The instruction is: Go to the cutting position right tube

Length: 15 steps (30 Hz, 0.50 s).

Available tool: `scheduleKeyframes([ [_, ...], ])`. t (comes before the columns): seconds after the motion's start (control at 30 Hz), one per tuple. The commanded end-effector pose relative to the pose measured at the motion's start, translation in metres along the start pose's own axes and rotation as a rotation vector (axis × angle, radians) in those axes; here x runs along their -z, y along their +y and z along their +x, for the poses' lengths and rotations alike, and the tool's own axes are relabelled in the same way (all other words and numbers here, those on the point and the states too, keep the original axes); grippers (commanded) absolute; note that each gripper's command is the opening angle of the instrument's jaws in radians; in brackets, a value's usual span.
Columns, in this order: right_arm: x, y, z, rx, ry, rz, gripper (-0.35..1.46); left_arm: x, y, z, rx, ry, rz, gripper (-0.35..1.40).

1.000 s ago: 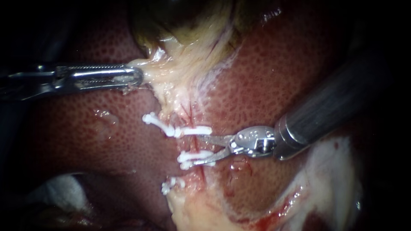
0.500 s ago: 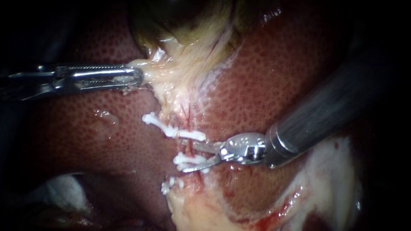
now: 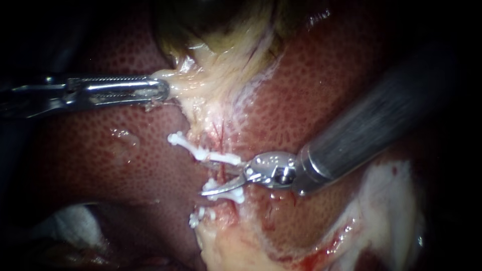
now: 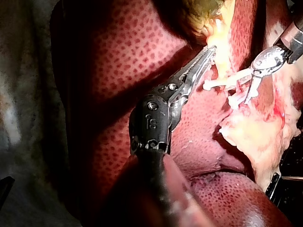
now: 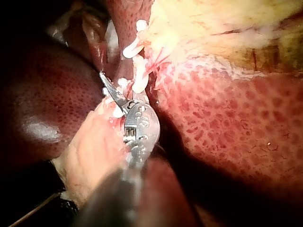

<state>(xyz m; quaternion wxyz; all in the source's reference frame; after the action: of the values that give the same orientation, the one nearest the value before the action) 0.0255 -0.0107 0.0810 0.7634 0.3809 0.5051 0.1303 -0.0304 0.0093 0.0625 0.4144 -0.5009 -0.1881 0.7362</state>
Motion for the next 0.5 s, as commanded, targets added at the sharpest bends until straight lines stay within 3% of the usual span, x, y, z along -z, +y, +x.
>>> scheduleKeyframes([
  [0.03,-0.0003,0.0000,0.0000,-0.010,-0.003,0.017,1.40,0.0000,0.0000,0.0000,0.000,0.000,0.001,-0.35],
  [0.17,-0.0007,0.0000,-0.0003,-0.026,-0.015,0.068,1.30,-0.0001,-0.0001,0.0000,0.000,0.000,0.001,-0.35],
  [0.5,-0.0007,0.0001,-0.0004,-0.038,-0.011,0.073,1.28,-0.0002,-0.0007,-0.0001,0.000,0.000,0.001,-0.35],
])
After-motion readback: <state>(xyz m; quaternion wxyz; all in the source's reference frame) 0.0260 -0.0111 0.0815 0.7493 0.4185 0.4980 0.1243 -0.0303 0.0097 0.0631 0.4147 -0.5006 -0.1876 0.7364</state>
